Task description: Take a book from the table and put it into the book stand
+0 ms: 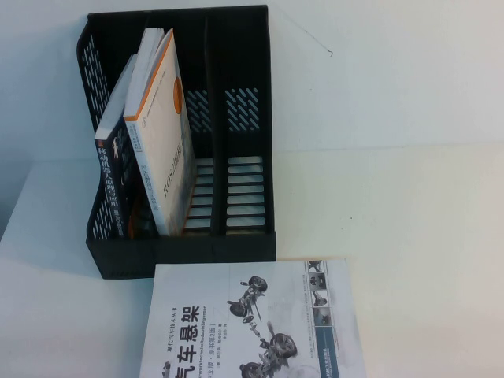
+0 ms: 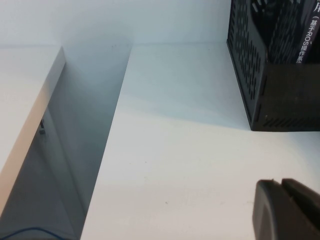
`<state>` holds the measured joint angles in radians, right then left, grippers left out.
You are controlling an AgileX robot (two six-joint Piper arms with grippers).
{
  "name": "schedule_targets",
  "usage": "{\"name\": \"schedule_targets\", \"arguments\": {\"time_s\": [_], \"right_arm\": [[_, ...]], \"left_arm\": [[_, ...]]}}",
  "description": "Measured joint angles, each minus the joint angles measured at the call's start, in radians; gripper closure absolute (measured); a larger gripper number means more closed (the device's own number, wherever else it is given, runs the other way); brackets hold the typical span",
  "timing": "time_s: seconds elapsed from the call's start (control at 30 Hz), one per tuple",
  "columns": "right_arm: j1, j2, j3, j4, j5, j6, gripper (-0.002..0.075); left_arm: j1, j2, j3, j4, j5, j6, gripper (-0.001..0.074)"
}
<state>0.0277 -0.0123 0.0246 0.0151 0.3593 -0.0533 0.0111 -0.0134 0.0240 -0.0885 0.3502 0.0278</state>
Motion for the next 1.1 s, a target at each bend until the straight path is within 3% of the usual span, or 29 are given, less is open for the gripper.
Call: {"name": "schedule_targets", "arguments": {"time_s": [0.6, 0.8, 1.1], "right_arm": [[0.0, 0.0, 0.002, 0.002, -0.197, 0.007, 0.0718], [0.0, 0.0, 0.002, 0.004, -0.376, 0.007, 0.0718], [0.0, 0.0, 0.002, 0.004, -0.888, 0.01, 0.0718]], "left_arm": [[0.0, 0.0, 0.0, -0.066, -0.026, 0.0, 0.0738], [0.0, 0.0, 0.001, -0.07, -0.314, 0.0, 0.0738], [0.0, 0.0, 0.001, -0.074, -0.796, 0.0, 0.0738]]}}
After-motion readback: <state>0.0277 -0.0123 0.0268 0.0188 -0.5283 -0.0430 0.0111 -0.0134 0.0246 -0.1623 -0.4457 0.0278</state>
